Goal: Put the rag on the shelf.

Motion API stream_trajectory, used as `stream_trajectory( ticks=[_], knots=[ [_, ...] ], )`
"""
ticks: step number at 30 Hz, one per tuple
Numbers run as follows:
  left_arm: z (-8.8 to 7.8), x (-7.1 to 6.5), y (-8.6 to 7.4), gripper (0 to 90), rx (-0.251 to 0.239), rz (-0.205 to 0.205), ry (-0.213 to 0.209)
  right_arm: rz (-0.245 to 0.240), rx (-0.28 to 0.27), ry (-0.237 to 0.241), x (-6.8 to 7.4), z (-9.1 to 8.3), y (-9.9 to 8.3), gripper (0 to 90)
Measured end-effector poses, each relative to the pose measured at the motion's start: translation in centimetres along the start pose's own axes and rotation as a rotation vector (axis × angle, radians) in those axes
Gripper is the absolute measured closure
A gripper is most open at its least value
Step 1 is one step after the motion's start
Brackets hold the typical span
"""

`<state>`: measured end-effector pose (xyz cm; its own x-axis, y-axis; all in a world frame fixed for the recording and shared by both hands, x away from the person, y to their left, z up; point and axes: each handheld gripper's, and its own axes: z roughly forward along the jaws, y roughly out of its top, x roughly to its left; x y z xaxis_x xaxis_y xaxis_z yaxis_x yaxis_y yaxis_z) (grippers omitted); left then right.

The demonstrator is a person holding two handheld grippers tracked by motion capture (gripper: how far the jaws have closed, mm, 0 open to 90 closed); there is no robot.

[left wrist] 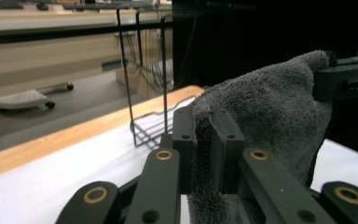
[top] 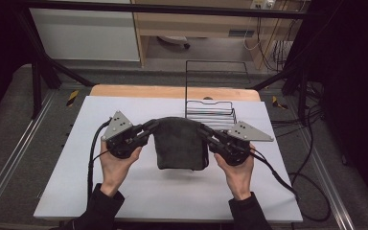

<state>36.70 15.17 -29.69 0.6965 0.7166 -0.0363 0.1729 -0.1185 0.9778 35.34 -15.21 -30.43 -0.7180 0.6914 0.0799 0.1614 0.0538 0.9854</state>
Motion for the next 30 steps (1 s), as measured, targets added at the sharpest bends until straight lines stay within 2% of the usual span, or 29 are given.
stream_trajectory(
  ticks=[5, 6, 10, 20, 30],
  knots=[
    [1.0, -0.4, 1.3, 81.2, -0.042, -0.011, -0.014, -0.011, -0.033, -0.031, -0.6, -0.8, 1.1, 80.7],
    [1.2, -0.6, 1.5, 81.2, -0.05, -0.01, -0.015, -0.026, -0.043, -0.054, -0.8, -1.2, 1.6, 80.8],
    [2.0, -0.9, 2.4, 81.2, -0.077, -0.014, -0.026, -0.042, -0.065, -0.082, -1.1, -1.7, 2.4, 80.8],
    [3.8, -1.9, 4.7, 81.2, -0.126, -0.011, -0.051, -0.056, -0.112, -0.131, -1.9, -2.4, 3.8, 80.8],
    [4.8, -2.3, 7.0, 81.3, -0.188, -0.005, -0.048, -0.072, -0.182, -0.18, -2.6, -3.1, 5.7, 80.9]
  ],
)
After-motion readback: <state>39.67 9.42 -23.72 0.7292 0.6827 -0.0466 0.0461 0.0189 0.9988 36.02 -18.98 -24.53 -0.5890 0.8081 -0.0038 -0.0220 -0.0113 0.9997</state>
